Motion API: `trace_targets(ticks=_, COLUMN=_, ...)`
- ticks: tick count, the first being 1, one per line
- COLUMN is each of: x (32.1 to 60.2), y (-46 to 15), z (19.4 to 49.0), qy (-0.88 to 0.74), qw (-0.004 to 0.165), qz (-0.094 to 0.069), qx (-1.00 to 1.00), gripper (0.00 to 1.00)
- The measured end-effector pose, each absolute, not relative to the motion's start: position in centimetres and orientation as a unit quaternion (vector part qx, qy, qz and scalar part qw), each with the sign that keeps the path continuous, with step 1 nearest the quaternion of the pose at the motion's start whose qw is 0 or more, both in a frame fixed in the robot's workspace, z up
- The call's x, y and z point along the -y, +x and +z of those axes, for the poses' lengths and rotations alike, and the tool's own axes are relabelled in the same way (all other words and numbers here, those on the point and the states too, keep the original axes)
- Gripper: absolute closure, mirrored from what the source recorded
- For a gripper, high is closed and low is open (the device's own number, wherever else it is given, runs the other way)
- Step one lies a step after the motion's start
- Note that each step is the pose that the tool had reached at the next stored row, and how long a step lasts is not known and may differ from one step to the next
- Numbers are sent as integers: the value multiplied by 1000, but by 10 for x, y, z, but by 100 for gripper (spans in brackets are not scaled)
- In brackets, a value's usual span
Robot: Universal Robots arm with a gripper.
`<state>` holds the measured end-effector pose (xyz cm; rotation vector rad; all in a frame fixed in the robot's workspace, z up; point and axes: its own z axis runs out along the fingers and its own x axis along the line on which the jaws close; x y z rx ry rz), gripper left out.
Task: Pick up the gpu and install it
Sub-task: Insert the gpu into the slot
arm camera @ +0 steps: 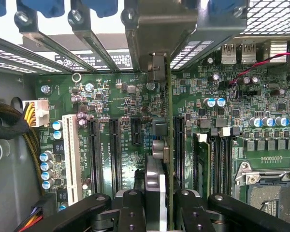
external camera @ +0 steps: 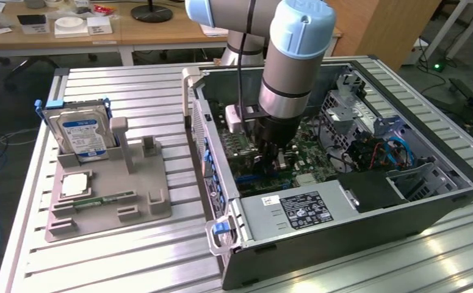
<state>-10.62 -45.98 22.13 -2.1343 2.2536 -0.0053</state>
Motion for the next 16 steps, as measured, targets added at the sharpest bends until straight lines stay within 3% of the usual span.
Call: trace_targets(ticks=16, x=460, y=-106, z=223, qy=-688, qw=16, qz=-5, qx=-726, gripper=72)
